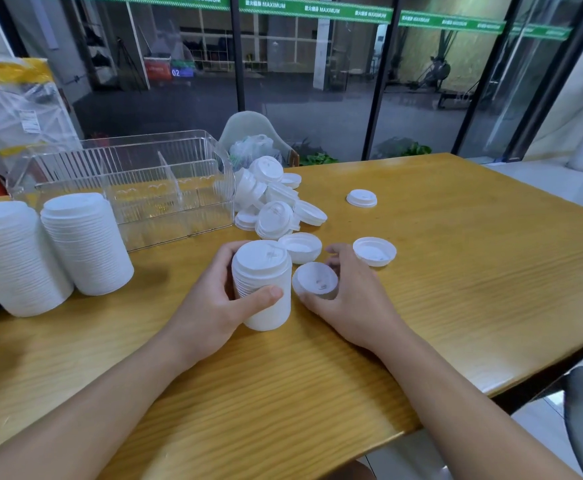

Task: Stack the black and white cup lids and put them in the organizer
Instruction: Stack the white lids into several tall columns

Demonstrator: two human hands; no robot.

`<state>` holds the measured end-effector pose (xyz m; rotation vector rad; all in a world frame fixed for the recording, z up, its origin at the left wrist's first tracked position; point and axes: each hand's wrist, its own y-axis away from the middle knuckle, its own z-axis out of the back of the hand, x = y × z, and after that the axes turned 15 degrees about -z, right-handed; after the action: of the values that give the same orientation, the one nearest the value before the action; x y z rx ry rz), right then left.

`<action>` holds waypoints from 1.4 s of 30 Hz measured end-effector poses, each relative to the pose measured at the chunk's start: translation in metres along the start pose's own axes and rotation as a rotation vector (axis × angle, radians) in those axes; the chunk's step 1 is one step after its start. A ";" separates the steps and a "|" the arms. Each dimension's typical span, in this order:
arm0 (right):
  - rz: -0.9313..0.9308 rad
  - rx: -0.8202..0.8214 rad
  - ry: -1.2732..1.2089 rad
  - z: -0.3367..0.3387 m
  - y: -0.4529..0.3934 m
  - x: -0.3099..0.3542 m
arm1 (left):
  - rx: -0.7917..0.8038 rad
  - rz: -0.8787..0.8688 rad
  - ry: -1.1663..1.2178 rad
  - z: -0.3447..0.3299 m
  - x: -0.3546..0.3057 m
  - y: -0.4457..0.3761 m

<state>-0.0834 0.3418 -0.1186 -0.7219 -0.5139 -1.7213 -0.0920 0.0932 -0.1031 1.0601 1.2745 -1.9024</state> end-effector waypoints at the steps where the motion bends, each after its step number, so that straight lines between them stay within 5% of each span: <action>1: -0.008 0.037 -0.087 0.002 0.001 0.000 | 0.000 0.000 0.002 0.000 0.000 0.000; 6: 0.048 -0.060 -0.499 0.015 0.002 0.012 | 0.006 -0.002 0.008 -0.001 0.000 -0.001; 11: 0.124 0.072 -0.753 0.015 0.009 0.028 | 0.033 -0.010 0.016 -0.008 0.000 0.001; 19: 0.336 0.197 -0.579 0.011 0.015 0.035 | 0.073 -0.008 0.019 -0.016 0.001 0.000; 34: 0.314 0.442 -0.550 0.007 0.013 0.031 | 0.102 -0.006 0.055 -0.015 0.003 0.000; 36: 0.318 0.369 -0.524 0.012 0.010 0.025 | 0.098 -0.007 0.048 -0.012 0.003 0.001; 40: 0.117 -0.181 -0.122 0.021 -0.019 -0.011 | 0.068 -0.036 0.041 -0.006 0.000 0.000; 42: -0.029 -0.299 0.076 0.020 -0.033 -0.023 | 0.064 -0.049 0.029 -0.005 0.000 -0.001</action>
<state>-0.1070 0.3802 -0.1195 -0.8586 -0.2166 -1.8669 -0.0918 0.0982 -0.1036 1.1022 1.2734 -1.9832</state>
